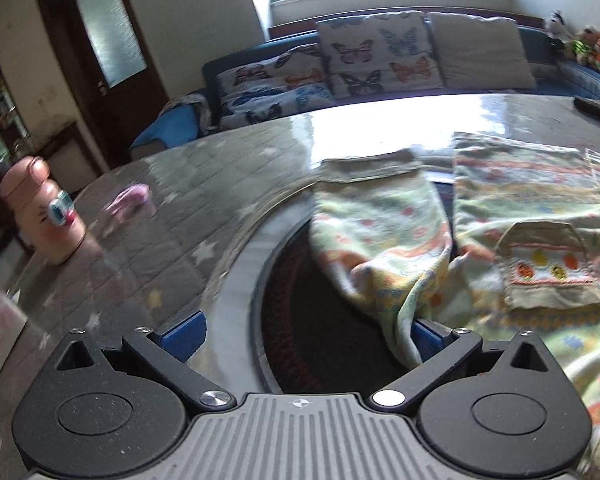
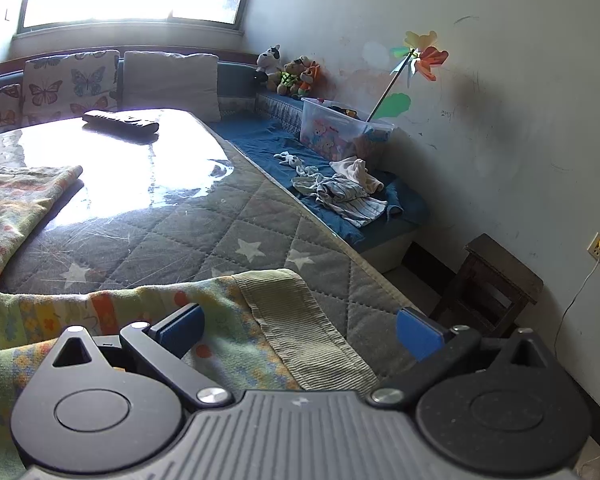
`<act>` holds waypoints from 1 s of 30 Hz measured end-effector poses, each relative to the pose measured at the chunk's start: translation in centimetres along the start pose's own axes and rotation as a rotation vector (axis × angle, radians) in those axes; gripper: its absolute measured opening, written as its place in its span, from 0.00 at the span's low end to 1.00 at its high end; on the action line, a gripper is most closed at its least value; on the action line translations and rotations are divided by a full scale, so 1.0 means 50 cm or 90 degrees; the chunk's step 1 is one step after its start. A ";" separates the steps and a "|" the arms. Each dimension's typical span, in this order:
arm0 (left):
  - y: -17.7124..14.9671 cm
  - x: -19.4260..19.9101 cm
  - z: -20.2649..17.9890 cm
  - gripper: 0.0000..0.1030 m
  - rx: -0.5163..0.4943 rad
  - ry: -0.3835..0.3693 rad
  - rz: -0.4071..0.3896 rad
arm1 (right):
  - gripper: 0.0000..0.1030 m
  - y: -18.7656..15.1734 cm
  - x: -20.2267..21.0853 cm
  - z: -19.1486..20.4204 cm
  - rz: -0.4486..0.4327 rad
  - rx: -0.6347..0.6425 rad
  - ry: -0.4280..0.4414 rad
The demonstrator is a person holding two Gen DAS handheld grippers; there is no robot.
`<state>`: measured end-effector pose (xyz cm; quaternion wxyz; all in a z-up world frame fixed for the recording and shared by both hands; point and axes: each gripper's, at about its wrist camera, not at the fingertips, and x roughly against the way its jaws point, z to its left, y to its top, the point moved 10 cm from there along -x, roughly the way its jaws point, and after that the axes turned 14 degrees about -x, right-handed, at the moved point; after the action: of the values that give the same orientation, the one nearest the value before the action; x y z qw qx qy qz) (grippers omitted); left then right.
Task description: Fold clothes
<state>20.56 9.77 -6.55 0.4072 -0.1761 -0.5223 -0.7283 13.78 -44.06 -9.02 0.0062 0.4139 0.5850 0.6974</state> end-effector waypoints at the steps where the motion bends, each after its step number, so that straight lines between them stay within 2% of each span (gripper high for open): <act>1: -0.012 0.003 0.013 1.00 0.013 0.004 0.007 | 1.00 0.000 0.000 -0.001 0.001 -0.001 0.001; 6: -0.077 0.023 0.065 1.00 0.085 0.000 0.041 | 1.00 -0.001 -0.002 -0.002 0.004 -0.007 0.005; 8: -0.085 0.033 0.068 1.00 0.086 -0.005 0.037 | 1.00 0.000 -0.002 -0.002 0.004 -0.007 0.006; 13: -0.053 0.056 0.033 1.00 0.027 -0.007 0.001 | 1.00 0.001 -0.004 -0.006 0.005 -0.010 0.007; 18: 0.001 0.043 -0.015 1.00 -0.030 -0.018 -0.027 | 1.00 0.002 -0.006 -0.010 0.007 -0.014 0.010; 24: 0.055 -0.023 -0.049 1.00 -0.131 0.027 -0.023 | 1.00 0.003 -0.009 -0.016 0.013 -0.025 0.017; 27: 0.077 -0.049 -0.052 1.00 -0.158 0.039 -0.022 | 1.00 0.002 -0.010 -0.017 0.014 -0.025 0.017; 30: 0.090 -0.063 -0.036 1.00 -0.149 0.060 -0.026 | 1.00 0.002 -0.010 -0.017 0.014 -0.025 0.017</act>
<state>26.24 8.85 -6.63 0.3931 -0.1774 -0.4172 -0.8000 13.66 -45.05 -9.19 -0.0013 0.4105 0.5666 0.7144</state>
